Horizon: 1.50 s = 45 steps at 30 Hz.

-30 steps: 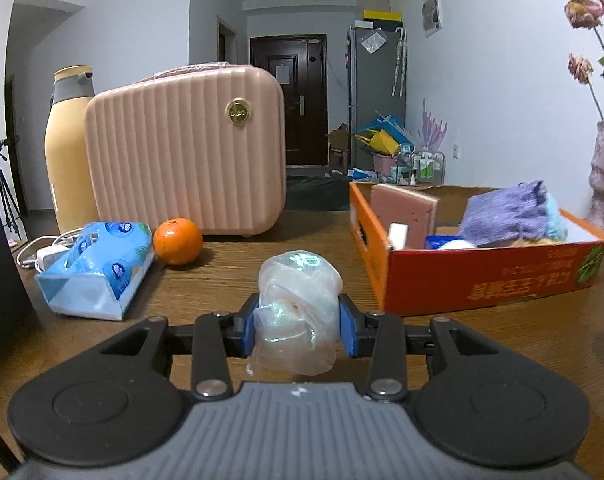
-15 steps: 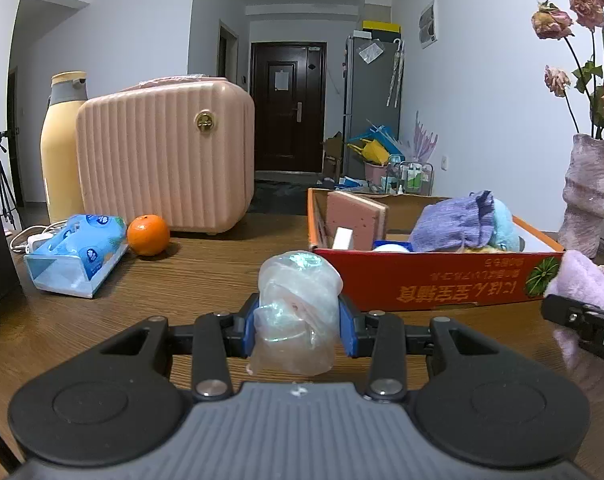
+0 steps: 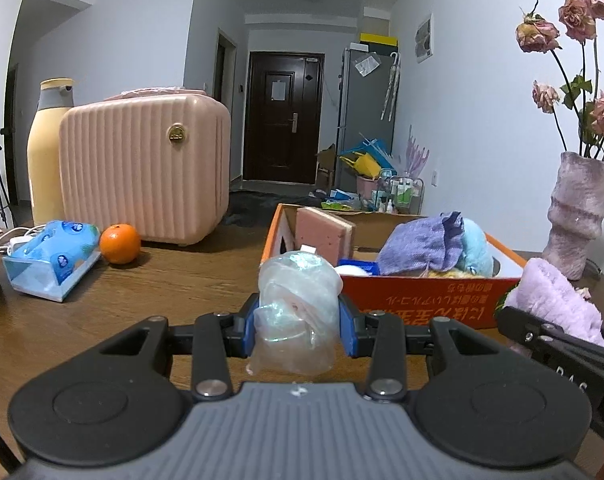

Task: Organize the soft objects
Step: 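Carry the plastic bag and wristband over the cardboard box with both tools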

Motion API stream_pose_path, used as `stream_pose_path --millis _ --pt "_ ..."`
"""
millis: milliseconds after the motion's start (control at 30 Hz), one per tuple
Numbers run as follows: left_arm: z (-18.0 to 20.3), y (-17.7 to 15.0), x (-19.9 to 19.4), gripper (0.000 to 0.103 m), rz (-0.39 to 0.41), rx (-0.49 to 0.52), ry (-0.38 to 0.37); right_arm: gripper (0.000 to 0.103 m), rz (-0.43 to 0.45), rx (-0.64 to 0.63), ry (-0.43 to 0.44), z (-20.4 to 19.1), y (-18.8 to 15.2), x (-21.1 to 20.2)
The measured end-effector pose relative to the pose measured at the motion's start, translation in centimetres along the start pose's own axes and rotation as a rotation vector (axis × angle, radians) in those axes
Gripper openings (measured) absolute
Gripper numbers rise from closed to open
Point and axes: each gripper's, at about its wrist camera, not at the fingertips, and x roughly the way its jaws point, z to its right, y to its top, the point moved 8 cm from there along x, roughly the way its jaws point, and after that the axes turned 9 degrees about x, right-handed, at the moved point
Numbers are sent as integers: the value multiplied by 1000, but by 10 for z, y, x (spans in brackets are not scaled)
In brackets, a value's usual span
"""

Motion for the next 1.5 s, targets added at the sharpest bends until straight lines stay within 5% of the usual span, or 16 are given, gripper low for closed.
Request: stream_pose_path --millis 1500 --pt "38 68 107 40 62 -71 -40 26 141 61 -6 33 79 113"
